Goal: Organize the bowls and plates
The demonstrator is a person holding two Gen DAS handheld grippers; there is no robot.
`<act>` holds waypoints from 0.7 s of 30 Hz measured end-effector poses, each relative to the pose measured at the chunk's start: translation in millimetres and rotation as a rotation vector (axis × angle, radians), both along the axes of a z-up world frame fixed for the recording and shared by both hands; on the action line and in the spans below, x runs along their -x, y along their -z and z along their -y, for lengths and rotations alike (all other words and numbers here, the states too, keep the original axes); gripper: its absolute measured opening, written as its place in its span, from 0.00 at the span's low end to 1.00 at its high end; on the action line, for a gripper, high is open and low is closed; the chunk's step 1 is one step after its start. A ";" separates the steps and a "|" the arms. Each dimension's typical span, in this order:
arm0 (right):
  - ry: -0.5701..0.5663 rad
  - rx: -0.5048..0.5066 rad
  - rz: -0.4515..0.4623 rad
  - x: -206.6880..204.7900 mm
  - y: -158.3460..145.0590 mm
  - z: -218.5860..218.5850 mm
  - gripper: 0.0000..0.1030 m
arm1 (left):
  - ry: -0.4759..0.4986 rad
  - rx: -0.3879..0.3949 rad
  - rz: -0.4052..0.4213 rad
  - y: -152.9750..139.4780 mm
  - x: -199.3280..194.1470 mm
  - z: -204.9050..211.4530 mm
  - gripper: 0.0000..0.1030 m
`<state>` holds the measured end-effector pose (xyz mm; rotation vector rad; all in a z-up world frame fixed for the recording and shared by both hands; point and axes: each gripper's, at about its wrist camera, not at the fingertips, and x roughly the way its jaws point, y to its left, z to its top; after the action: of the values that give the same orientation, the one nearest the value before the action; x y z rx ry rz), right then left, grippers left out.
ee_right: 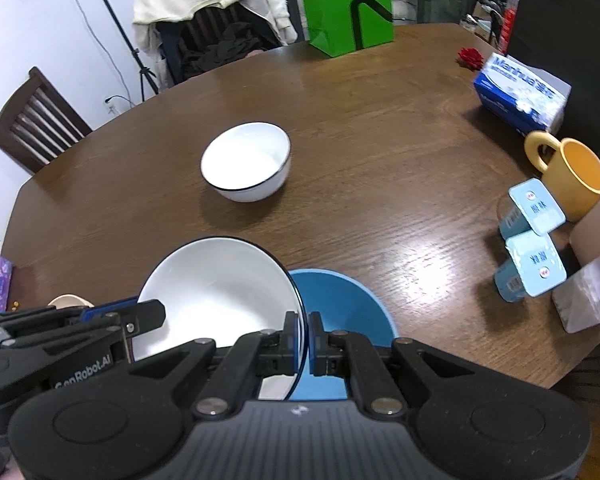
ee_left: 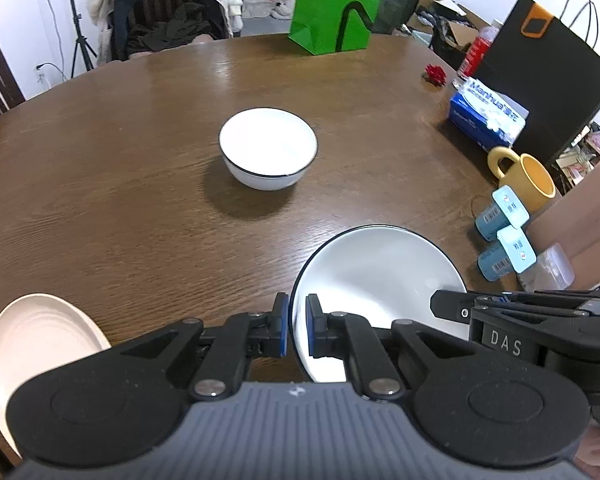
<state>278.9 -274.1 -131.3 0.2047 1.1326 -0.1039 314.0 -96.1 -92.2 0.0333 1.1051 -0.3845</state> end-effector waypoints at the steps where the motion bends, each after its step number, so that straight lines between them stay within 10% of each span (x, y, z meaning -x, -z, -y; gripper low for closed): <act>1: 0.006 0.000 -0.002 1.0 1.0 2.9 0.05 | 0.005 -0.001 -0.002 0.9 0.0 2.6 0.09; 21: 0.058 -0.003 -0.048 8.5 25.7 31.1 0.05 | 0.073 -0.031 -0.050 30.0 -0.3 29.5 0.09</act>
<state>270.4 -305.2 -157.0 0.2385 1.1746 -0.1589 314.3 -125.6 -122.2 0.0920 1.1613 -0.4354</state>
